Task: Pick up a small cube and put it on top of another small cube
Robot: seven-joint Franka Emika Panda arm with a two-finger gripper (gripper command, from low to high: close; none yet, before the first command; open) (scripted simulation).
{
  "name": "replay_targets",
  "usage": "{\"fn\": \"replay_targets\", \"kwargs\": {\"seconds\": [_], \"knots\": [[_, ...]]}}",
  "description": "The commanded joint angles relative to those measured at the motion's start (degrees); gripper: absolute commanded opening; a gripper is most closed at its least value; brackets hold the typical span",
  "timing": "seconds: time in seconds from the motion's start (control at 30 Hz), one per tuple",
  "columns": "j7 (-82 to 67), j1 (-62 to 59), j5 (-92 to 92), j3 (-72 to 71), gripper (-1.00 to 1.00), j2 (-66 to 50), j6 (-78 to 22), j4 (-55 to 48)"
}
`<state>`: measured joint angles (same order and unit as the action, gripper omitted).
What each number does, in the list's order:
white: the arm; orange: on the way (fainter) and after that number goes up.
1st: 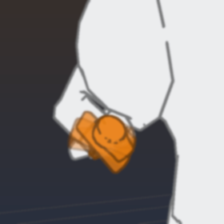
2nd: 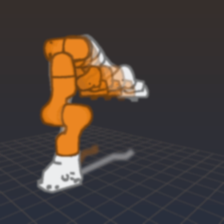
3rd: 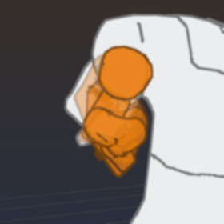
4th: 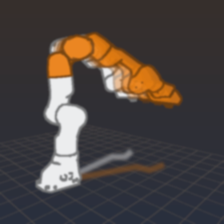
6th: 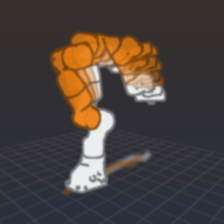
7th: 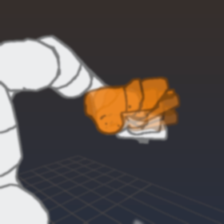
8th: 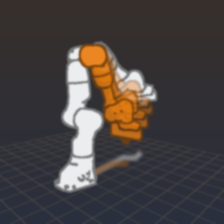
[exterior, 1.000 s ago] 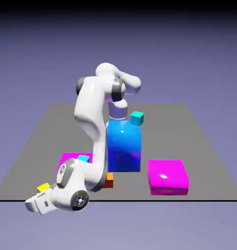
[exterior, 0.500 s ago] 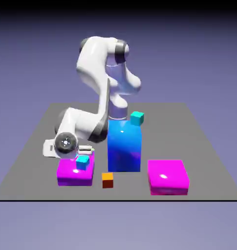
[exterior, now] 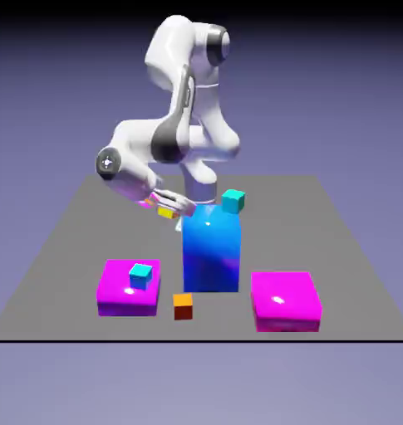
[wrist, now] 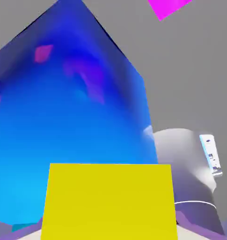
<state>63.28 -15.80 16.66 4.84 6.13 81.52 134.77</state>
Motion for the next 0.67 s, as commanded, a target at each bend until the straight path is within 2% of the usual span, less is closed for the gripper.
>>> {"fn": "replay_targets", "kwargs": {"seconds": [0.0,0.33,0.4,0.53,0.57,0.63], "knots": [[1.75,-0.03,1.96,0.19,-1.0,2.08,-0.18,1.98],[19.35,-0.63,22.55,2.05,-1.0,22.84,-1.72,21.74],[20.07,-0.65,23.4,2.13,-1.0,23.7,-1.79,22.56],[18.15,2.41,29.29,-2.2,-1.0,24.58,5.8,30.17],[18.15,2.41,29.29,-2.2,1.0,24.58,5.8,30.17],[18.67,1.57,27.68,-1.02,1.0,24.34,3.73,28.1]]}}
